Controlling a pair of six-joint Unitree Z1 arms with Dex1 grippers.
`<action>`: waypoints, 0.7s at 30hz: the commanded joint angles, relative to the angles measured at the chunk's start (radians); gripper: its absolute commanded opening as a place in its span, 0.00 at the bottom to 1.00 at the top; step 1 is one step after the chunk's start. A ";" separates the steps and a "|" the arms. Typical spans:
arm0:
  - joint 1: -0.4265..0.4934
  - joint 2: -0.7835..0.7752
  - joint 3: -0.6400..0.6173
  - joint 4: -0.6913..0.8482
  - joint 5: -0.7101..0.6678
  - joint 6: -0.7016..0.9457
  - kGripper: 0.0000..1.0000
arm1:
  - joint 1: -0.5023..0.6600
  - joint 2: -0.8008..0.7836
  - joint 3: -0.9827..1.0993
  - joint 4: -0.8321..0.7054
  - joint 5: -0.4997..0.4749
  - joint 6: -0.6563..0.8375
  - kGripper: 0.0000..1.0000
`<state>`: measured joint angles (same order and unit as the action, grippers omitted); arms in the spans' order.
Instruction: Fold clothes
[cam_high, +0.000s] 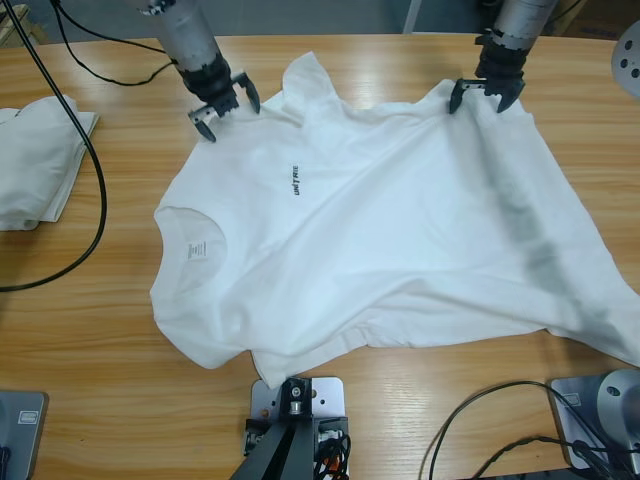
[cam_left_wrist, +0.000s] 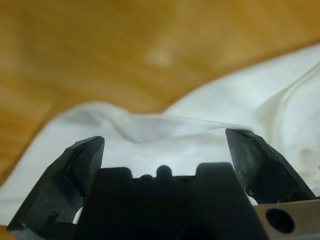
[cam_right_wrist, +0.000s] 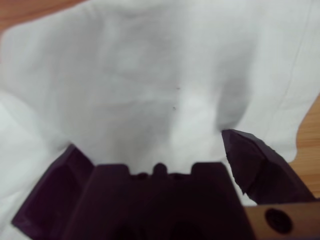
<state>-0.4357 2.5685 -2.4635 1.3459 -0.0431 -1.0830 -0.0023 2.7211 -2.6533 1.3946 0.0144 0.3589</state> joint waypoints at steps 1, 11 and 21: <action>0.055 0.151 -0.154 0.072 -0.011 -0.013 0.95 | -0.036 0.153 -0.208 0.130 0.026 0.015 0.96; -0.080 0.042 -0.333 0.311 0.047 0.299 0.96 | 0.020 -0.049 -0.156 0.195 0.021 0.001 0.95; -0.009 -0.078 -0.341 0.277 0.035 1.222 0.95 | 0.035 -0.127 -0.036 0.204 0.032 -0.033 0.94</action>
<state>-0.5584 2.5706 -2.6159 1.5028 -0.0108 -0.2238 0.0146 2.6429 -2.6473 1.3947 0.0410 0.3508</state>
